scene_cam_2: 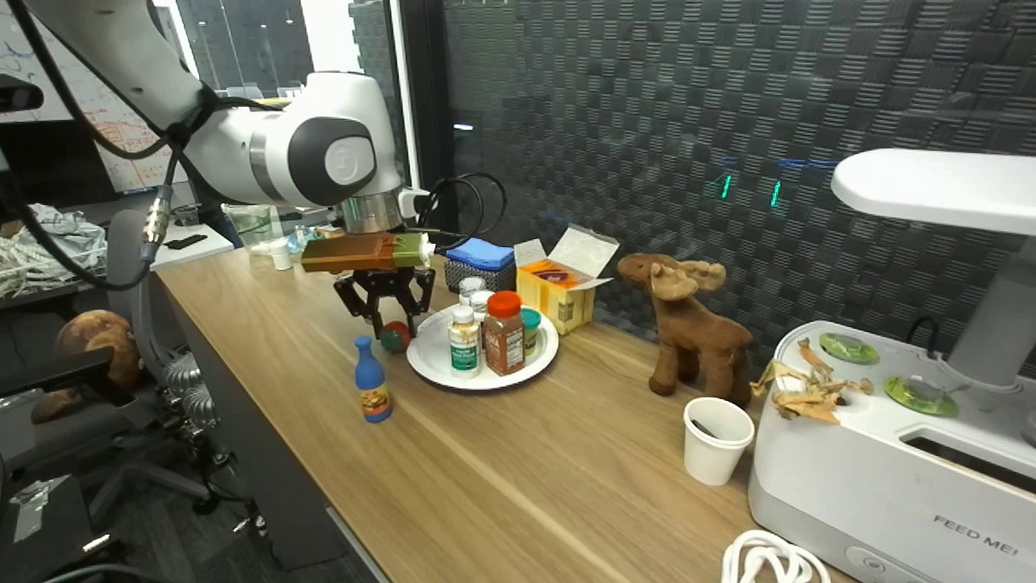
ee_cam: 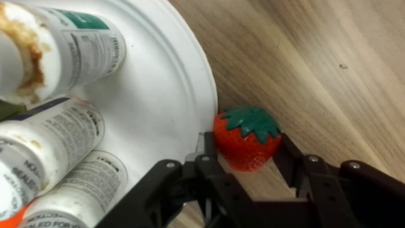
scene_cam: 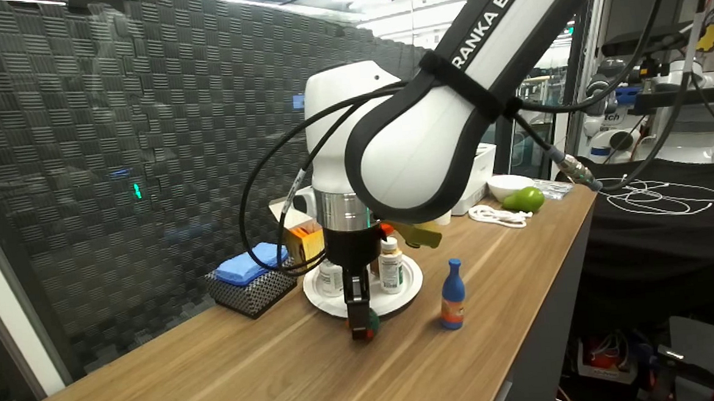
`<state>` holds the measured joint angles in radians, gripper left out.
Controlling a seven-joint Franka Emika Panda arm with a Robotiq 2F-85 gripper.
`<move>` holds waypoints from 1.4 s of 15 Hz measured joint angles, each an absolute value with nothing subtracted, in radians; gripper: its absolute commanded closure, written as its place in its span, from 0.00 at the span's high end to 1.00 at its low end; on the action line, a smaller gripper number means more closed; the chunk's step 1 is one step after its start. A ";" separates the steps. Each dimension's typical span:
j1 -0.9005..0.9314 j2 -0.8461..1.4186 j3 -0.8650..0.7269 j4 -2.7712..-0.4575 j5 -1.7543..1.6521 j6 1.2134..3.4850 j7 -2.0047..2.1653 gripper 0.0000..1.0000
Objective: Organize all the containers on the white plate
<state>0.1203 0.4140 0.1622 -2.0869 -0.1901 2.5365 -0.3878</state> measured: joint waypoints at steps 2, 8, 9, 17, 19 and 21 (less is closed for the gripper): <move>0.119 0.411 0.168 -2.087 -0.188 2.536 -0.388 0.23; 0.118 0.373 0.196 -2.089 -0.169 2.538 -0.388 0.23; 0.118 0.366 0.198 -2.089 -0.167 2.538 -0.388 0.23; 0.119 0.369 0.158 -2.087 -0.215 2.582 -0.370 0.23; 0.122 0.384 0.142 -2.079 -0.250 2.593 -0.360 0.23; 0.122 0.397 0.133 -2.068 -0.272 2.602 -0.353 0.23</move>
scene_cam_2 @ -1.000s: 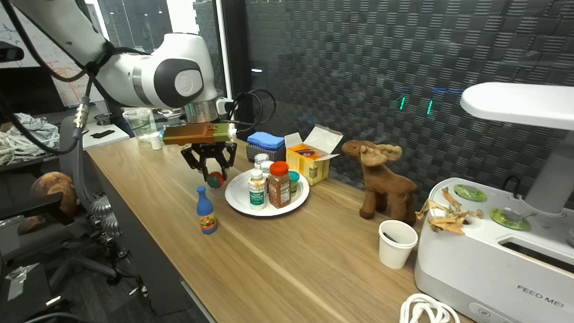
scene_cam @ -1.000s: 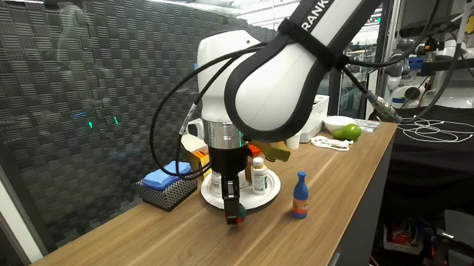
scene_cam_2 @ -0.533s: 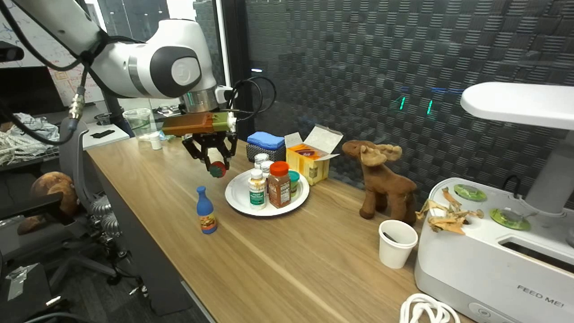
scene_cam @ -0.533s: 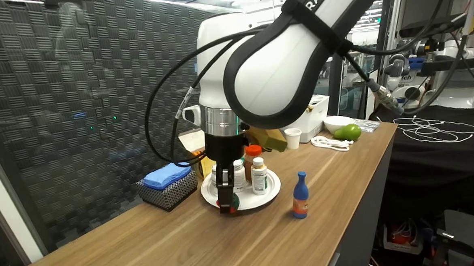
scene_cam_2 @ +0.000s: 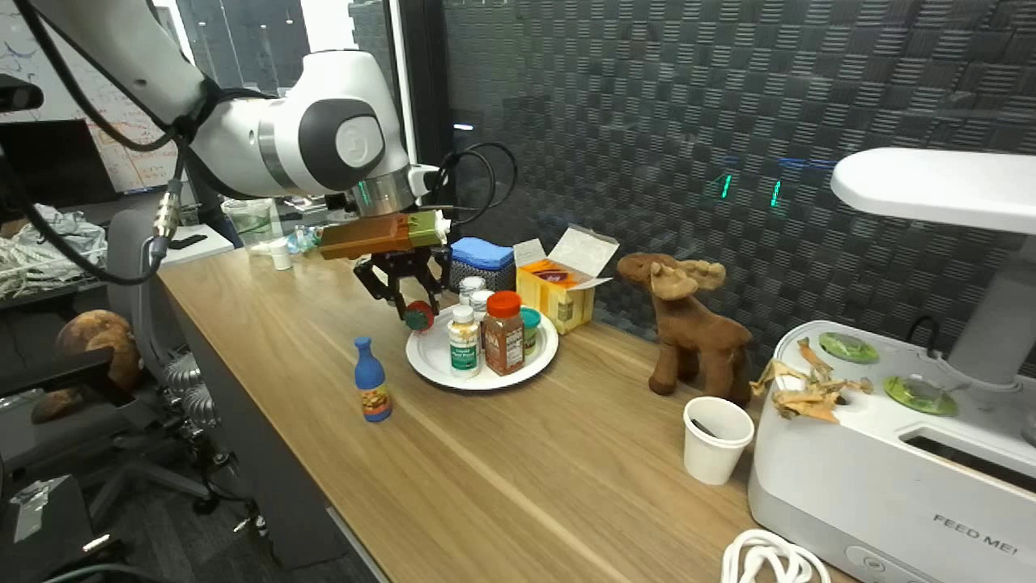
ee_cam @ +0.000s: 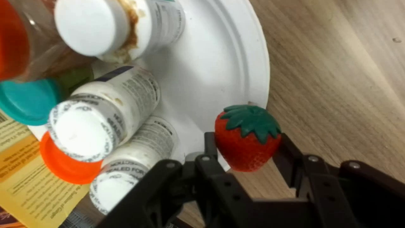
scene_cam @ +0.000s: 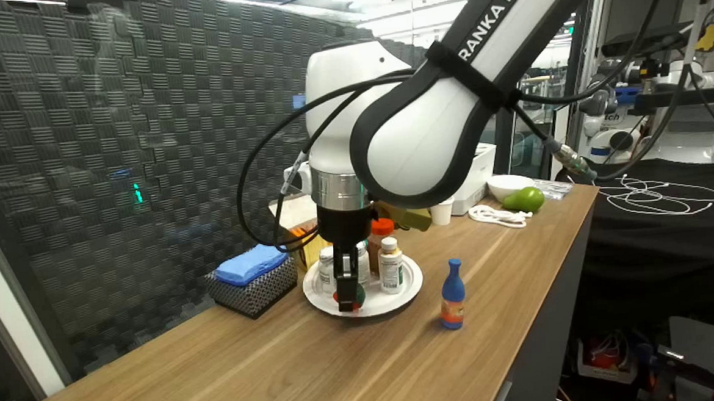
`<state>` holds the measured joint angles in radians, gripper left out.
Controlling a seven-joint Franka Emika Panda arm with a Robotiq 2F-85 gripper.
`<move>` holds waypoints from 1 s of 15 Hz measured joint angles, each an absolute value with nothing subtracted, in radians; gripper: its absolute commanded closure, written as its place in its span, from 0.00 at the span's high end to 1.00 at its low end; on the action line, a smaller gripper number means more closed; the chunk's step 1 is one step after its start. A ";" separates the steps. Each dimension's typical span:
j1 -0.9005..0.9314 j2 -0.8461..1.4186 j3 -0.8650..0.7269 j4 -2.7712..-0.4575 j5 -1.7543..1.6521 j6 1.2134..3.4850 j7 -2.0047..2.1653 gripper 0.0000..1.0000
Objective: Organize all the containers on the white plate
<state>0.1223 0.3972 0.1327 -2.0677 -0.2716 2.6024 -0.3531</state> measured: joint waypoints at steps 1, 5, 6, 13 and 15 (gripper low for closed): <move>0.122 0.403 0.129 -2.061 -0.276 2.606 -0.353 0.23; 0.125 0.416 0.124 -2.038 -0.295 2.620 -0.349 0.81; 0.126 0.416 0.124 -2.035 -0.295 2.620 -0.349 0.88; 0.132 0.385 0.127 -2.042 -0.295 2.621 -0.334 1.00; 0.132 0.345 0.126 -2.069 -0.294 2.617 -0.300 1.00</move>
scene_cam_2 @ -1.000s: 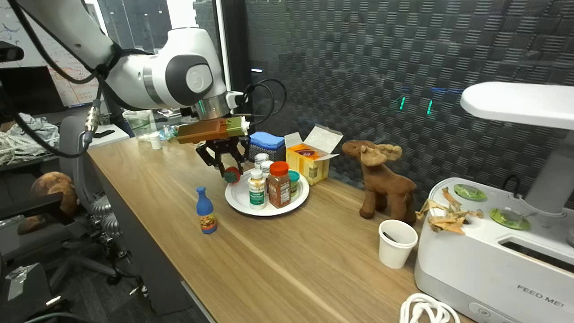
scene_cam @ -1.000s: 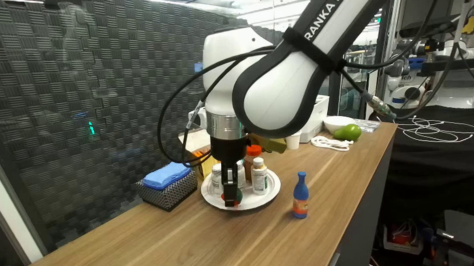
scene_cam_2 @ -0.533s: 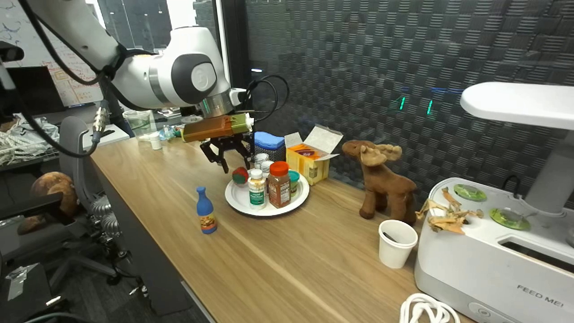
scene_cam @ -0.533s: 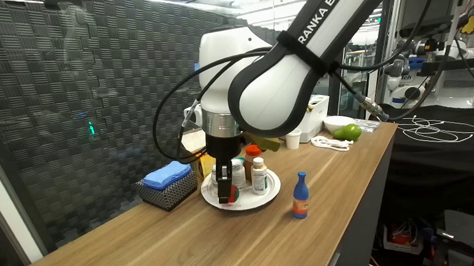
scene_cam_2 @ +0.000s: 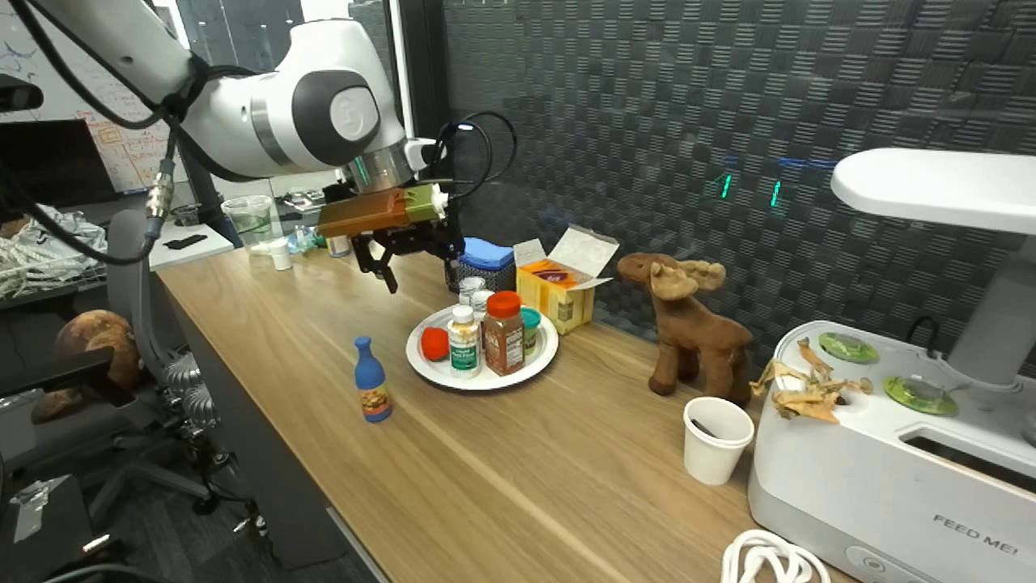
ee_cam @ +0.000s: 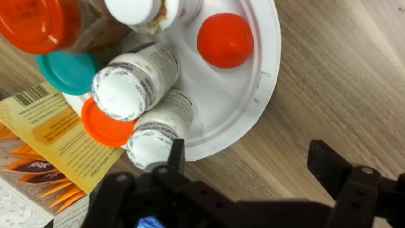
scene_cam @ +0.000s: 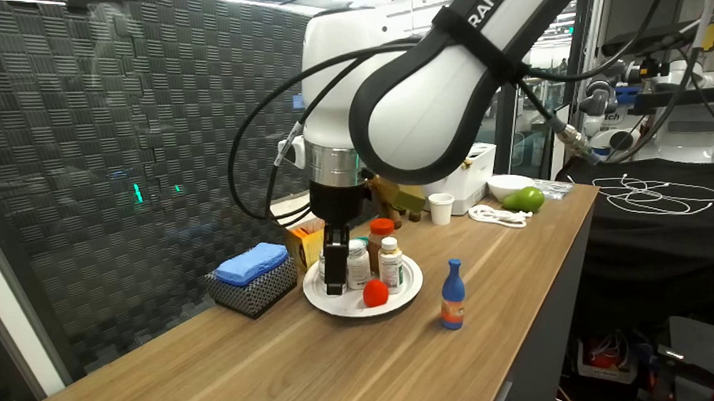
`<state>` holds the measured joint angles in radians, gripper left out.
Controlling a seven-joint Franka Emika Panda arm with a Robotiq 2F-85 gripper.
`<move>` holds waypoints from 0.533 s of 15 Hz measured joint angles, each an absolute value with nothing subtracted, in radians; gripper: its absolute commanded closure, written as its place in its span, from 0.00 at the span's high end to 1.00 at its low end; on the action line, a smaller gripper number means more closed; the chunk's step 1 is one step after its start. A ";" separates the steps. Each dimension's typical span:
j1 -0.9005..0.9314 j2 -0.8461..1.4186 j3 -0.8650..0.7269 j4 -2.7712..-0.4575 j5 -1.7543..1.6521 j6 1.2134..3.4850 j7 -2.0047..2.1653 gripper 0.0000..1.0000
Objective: Organize all the containers on the white plate
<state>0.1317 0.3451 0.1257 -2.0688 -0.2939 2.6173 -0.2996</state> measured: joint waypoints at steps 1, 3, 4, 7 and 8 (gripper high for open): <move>0.131 0.317 0.124 -2.091 -0.291 2.615 -0.274 1.00; 0.130 0.252 0.120 -2.146 -0.283 2.611 -0.216 1.00; 0.128 0.215 0.116 -2.177 -0.278 2.608 -0.182 1.00; 0.125 0.104 0.092 -2.270 -0.277 2.592 -0.071 1.00; 0.123 0.069 0.084 -2.299 -0.277 2.579 -0.032 1.00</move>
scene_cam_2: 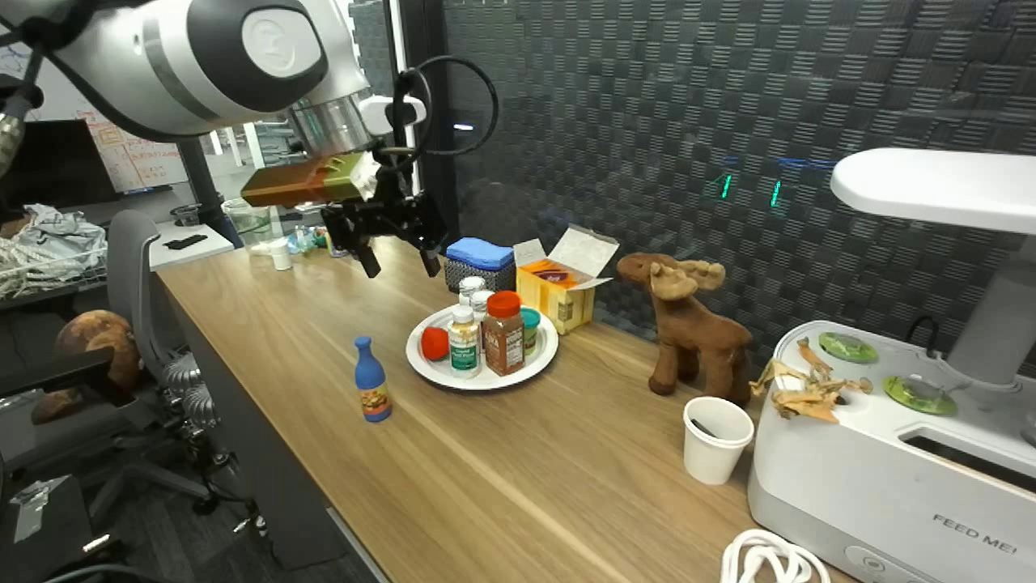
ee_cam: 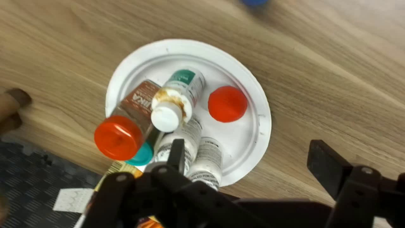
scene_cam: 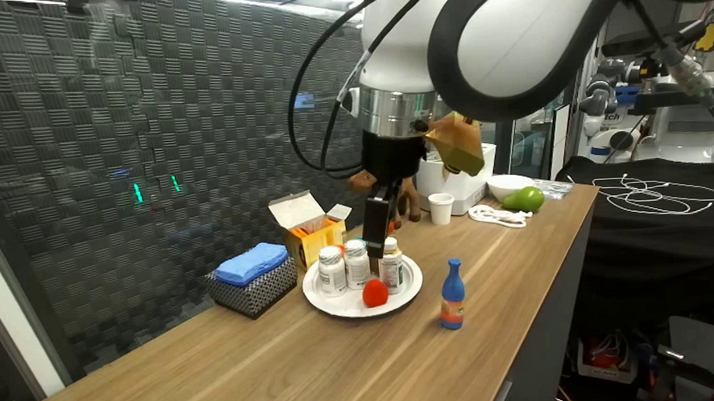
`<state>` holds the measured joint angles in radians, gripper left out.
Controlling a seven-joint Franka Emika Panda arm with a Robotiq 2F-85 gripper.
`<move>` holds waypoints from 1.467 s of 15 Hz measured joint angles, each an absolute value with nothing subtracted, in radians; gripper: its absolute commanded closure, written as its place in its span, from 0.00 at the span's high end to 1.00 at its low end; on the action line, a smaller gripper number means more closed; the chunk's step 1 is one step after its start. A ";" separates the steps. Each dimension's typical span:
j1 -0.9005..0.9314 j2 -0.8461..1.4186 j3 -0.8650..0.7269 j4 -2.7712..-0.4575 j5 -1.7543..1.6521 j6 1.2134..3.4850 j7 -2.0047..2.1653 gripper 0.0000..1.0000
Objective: Organize all the containers on the white plate
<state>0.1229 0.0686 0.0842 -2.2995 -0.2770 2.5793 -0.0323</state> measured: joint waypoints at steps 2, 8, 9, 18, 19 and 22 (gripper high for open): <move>0.118 0.005 0.076 -2.353 -0.277 2.541 0.048 1.00; 0.109 -0.117 0.075 -2.448 -0.187 2.343 0.175 1.00; 0.108 -0.124 0.075 -2.454 -0.154 2.314 0.174 1.00; 0.073 -0.089 0.049 -2.452 0.005 2.276 0.107 1.00; 0.068 -0.083 0.049 -2.450 0.004 2.290 0.107 1.00; 0.063 -0.068 0.049 -2.447 0.003 2.332 0.106 0.96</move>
<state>0.0631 -0.0680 0.0490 -2.4468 0.0035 2.3317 0.1058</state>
